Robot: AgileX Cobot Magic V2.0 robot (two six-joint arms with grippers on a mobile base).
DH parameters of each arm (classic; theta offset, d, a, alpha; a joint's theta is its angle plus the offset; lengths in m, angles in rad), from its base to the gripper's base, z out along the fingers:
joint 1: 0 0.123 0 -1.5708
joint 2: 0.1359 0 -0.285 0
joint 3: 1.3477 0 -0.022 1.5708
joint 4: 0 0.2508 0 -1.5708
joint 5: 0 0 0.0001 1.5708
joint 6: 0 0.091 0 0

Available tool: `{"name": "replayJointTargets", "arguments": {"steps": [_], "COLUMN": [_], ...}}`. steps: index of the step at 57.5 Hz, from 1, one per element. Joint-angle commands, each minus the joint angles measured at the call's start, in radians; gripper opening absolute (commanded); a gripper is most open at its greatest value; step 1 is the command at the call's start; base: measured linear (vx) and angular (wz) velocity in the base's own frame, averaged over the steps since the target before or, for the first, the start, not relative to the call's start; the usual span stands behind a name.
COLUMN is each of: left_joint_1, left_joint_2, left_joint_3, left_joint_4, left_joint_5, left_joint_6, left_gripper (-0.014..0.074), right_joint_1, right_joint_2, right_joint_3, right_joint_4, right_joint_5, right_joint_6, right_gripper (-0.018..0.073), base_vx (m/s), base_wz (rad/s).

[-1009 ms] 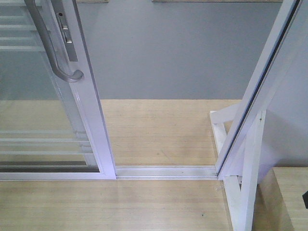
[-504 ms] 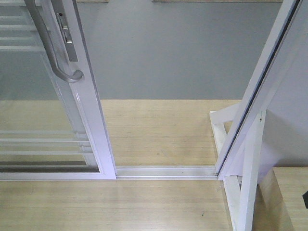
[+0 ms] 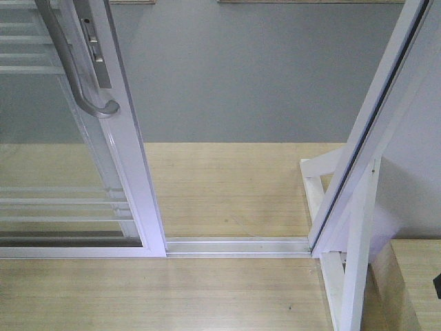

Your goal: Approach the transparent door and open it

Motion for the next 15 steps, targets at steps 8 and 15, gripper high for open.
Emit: {"name": "replayJointTargets", "arguments": {"steps": [8, 15], "left_joint_1": [0.001, 0.001], "left_joint_2": [-0.005, -0.005], "left_joint_3": [0.015, 0.015], "left_joint_4": [-0.004, -0.004], "left_joint_5": [-0.079, -0.079], "left_joint_6": [-0.007, -0.007], "left_gripper": [-0.0006, -0.0006], "right_joint_1": [-0.004, -0.004], "right_joint_2": [-0.017, -0.017], "right_joint_3": [0.005, 0.005], "right_joint_4": [-0.009, -0.009], "right_joint_5": [-0.078, -0.078], "right_joint_6": [0.000, 0.000], "right_gripper": [-0.0006, -0.0006], "base_vx": [0.00, 0.00], "base_wz": [0.00, 0.00]}}
